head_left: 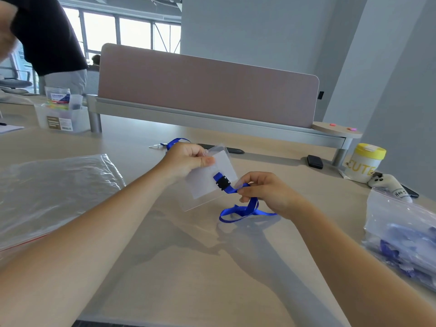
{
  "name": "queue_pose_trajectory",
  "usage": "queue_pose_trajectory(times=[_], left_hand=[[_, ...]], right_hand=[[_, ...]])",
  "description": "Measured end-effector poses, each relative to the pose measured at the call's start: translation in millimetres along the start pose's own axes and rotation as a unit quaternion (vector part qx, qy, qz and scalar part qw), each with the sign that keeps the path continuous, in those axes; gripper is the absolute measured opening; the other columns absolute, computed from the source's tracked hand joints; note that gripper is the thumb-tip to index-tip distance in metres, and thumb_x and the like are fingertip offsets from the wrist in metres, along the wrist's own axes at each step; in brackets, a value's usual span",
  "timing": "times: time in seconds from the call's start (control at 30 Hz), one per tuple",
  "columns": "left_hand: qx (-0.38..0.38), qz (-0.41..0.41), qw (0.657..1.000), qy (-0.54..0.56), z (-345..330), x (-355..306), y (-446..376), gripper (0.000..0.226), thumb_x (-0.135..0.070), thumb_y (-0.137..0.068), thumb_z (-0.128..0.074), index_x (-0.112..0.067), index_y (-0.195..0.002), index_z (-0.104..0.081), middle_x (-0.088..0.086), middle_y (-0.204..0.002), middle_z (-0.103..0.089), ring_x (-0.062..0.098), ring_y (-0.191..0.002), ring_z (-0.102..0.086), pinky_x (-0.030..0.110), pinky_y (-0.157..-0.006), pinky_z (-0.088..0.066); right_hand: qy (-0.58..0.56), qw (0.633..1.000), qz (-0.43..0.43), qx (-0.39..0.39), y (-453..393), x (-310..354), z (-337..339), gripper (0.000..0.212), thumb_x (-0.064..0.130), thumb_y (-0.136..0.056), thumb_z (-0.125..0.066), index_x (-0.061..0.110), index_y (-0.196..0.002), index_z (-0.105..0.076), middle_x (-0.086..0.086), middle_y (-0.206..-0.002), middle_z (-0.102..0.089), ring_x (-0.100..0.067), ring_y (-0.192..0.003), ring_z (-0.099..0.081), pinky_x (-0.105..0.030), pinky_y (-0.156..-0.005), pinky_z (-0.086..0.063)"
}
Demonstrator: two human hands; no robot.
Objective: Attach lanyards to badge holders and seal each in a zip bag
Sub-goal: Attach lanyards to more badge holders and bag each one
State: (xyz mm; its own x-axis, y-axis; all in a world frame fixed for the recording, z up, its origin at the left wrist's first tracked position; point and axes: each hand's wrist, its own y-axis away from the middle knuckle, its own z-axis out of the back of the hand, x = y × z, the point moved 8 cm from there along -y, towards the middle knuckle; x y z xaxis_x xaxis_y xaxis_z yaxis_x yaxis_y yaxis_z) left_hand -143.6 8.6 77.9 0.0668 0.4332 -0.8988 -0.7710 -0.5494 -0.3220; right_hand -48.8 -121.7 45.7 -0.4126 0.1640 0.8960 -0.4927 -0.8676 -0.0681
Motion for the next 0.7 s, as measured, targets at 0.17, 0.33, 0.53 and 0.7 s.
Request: queue_pose_trajectory(times=[0.17,0.33,0.53,0.7], left_hand=[[0.020,-0.006,1.000,-0.022,-2,4,-1,0.029,-0.004,-0.081,-0.063,-0.020,-0.057,-0.055,-0.014,-0.049,-0.056,-0.002,-0.050,-0.050,0.013,-0.055,-0.037],[0.052,0.004,0.998,-0.047,-12,11,1,0.025,-0.007,-0.079,-0.066,-0.018,-0.059,-0.057,-0.013,-0.054,-0.055,-0.002,-0.051,-0.048,0.012,-0.054,-0.035],[0.109,-0.025,0.983,-0.143,-31,3,4,0.015,-0.013,-0.079,-0.067,-0.017,-0.066,-0.059,-0.010,-0.067,-0.055,0.006,-0.066,-0.048,0.010,-0.059,-0.036],[0.125,-0.048,0.960,-0.244,-40,-2,4,0.017,-0.023,-0.078,-0.068,-0.010,-0.088,-0.069,-0.008,-0.074,-0.056,0.014,-0.082,-0.048,0.022,-0.070,-0.034]], right_hand=[[-0.174,0.984,-0.023,-0.013,-5,0,10,0.024,-0.012,-0.083,-0.047,0.006,-0.067,-0.053,0.002,-0.046,-0.055,-0.009,-0.041,-0.048,-0.016,-0.048,-0.045],[-0.249,0.967,-0.038,-0.032,-10,1,14,0.024,-0.007,-0.087,-0.042,0.008,-0.071,-0.053,0.002,-0.043,-0.054,-0.009,-0.041,-0.053,-0.021,-0.055,-0.050],[-0.220,0.973,-0.043,-0.056,-18,8,10,0.019,-0.004,-0.084,-0.052,0.008,-0.069,-0.053,0.001,-0.048,-0.052,-0.006,-0.035,-0.042,-0.016,-0.042,-0.040],[-0.172,0.981,-0.041,-0.083,-22,20,16,0.019,-0.002,-0.083,-0.057,0.006,-0.066,-0.057,-0.002,-0.049,-0.055,-0.005,-0.032,-0.036,-0.015,-0.040,-0.037]])
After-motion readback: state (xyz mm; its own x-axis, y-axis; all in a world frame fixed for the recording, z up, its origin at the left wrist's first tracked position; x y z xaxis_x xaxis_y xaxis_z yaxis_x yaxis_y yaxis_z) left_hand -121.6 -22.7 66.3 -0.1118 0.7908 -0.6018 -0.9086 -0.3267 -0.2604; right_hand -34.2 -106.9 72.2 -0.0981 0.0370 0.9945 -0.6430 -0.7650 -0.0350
